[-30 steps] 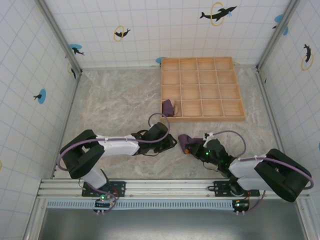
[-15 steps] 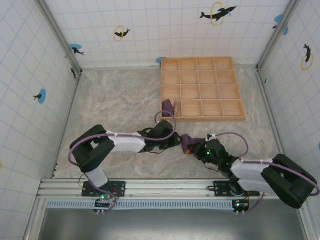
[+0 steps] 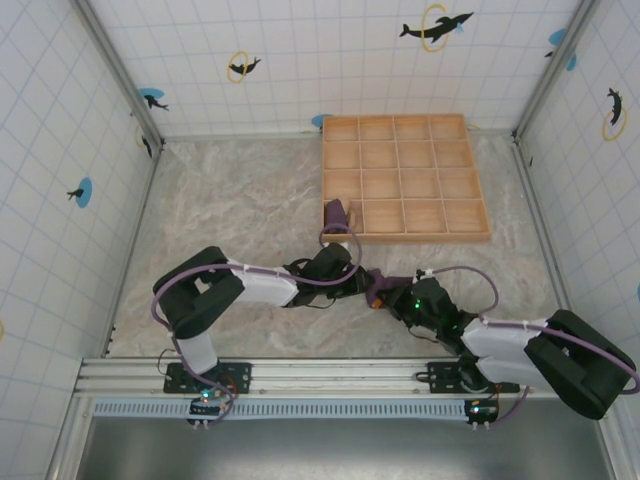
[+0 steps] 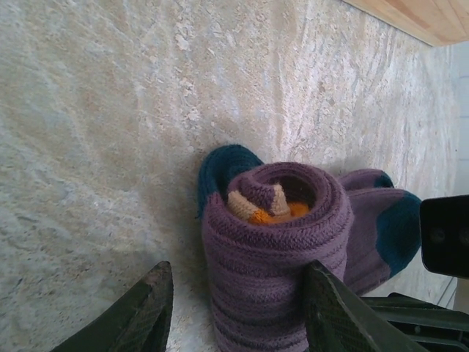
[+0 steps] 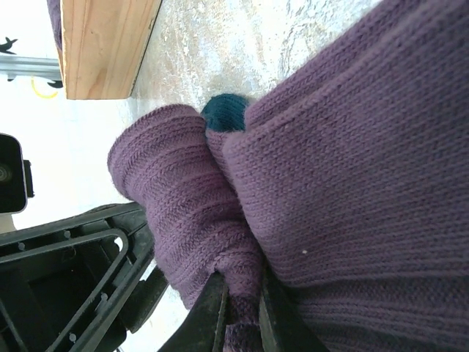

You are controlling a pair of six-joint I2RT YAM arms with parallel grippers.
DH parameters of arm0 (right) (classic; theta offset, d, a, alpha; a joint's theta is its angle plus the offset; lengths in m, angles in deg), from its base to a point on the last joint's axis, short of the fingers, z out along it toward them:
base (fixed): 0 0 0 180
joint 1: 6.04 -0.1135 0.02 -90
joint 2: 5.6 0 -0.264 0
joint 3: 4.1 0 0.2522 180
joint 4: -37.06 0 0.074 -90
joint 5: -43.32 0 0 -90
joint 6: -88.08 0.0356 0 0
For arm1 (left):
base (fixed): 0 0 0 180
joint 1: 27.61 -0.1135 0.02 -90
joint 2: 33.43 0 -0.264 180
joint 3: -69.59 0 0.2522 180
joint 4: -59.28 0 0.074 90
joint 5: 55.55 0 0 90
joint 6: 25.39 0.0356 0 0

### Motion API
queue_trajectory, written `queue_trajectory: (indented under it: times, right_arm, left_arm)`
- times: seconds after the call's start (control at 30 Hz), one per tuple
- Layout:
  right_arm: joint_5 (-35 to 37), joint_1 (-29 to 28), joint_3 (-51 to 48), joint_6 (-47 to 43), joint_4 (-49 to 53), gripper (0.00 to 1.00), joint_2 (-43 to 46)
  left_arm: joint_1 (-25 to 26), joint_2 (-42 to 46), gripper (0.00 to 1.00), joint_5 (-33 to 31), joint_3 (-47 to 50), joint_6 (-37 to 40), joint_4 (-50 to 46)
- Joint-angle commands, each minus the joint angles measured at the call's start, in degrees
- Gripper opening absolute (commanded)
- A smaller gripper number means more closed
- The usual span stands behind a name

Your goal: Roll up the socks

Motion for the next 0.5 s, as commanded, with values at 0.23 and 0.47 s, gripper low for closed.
queue_trajectory:
  times: [0.23, 0.47]
  right_arm:
    - [-0.37, 0.85, -6.61, -0.12, 12.07, 0.0, -0.69]
    - [-0.49, 2.21, -6.32, -3.57, 11.88, 0.1, 3.22]
  left_arm:
    - [0.66, -5.07, 0.22, 1.91, -3.45, 1.56, 1.86]
    - [0.64, -5.24, 0.0, 0.56, -6.3, 3.59, -4.71]
